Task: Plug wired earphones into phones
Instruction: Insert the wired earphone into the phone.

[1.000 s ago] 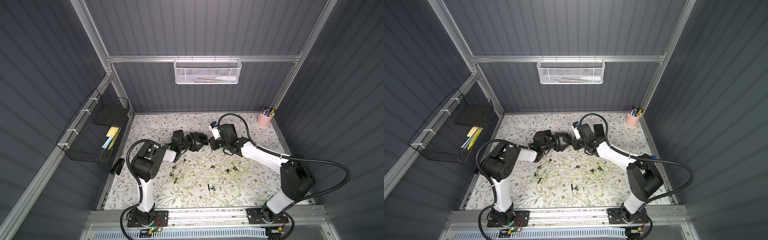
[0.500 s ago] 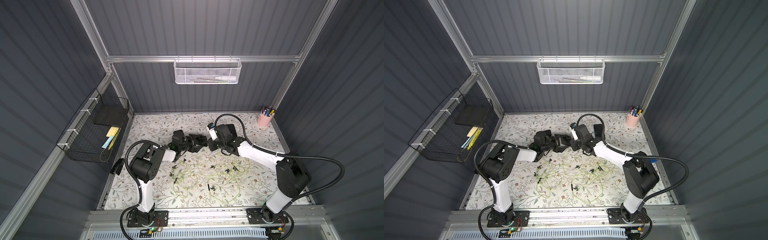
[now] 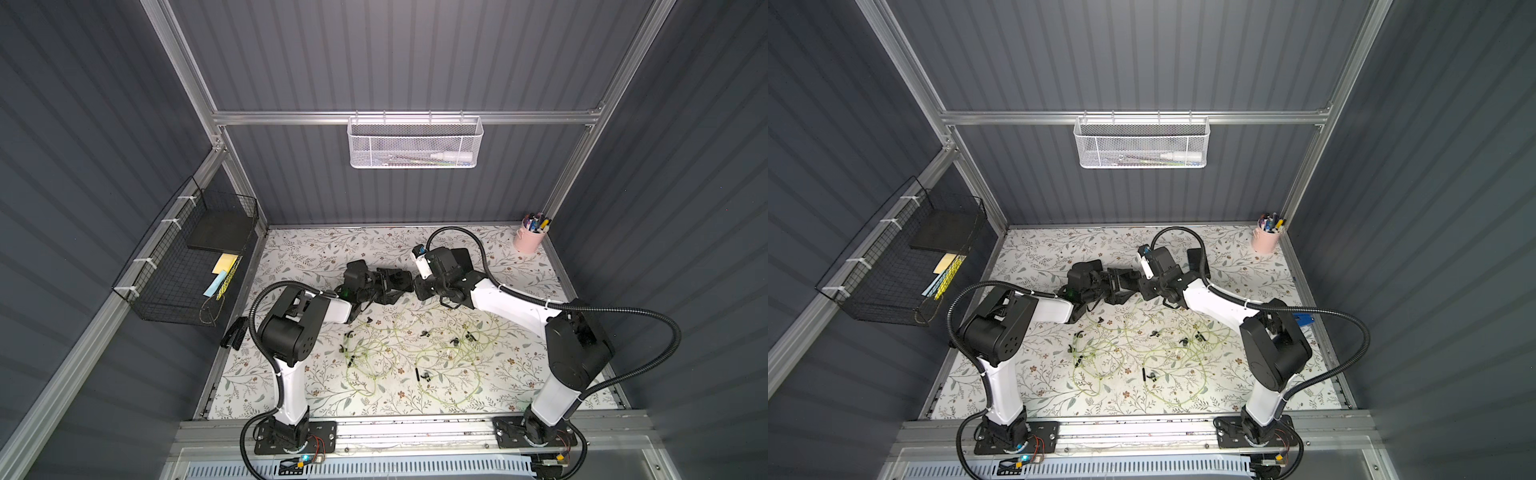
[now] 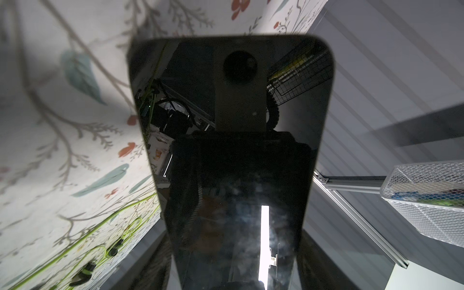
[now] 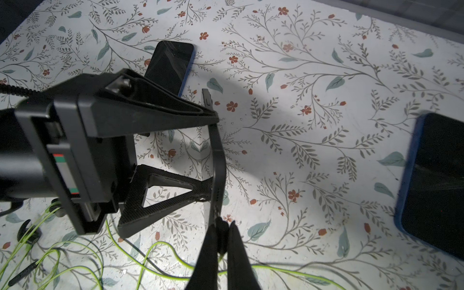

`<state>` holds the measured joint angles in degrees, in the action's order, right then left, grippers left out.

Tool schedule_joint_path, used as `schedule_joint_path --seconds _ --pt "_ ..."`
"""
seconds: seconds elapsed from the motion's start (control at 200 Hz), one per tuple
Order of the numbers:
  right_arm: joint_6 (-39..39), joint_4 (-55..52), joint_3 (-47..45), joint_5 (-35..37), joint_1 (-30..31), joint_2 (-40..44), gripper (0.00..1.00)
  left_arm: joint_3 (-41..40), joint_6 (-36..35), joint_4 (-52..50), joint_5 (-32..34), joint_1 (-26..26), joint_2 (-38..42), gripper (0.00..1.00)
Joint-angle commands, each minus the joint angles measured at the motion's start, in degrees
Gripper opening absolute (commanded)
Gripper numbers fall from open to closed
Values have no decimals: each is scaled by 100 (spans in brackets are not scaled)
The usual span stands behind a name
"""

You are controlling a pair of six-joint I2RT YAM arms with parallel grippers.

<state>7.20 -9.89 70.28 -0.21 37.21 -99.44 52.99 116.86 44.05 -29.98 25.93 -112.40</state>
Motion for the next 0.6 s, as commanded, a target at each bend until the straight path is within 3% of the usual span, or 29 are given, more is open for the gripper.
schedule_joint_path --seconds 0.0,0.595 --pt "-75 163 151 -227 87 -198 0 254 29 503 -542 202 175 0" --pt "-534 207 355 -636 -4 -457 0 210 133 799 -676 228 151 0"
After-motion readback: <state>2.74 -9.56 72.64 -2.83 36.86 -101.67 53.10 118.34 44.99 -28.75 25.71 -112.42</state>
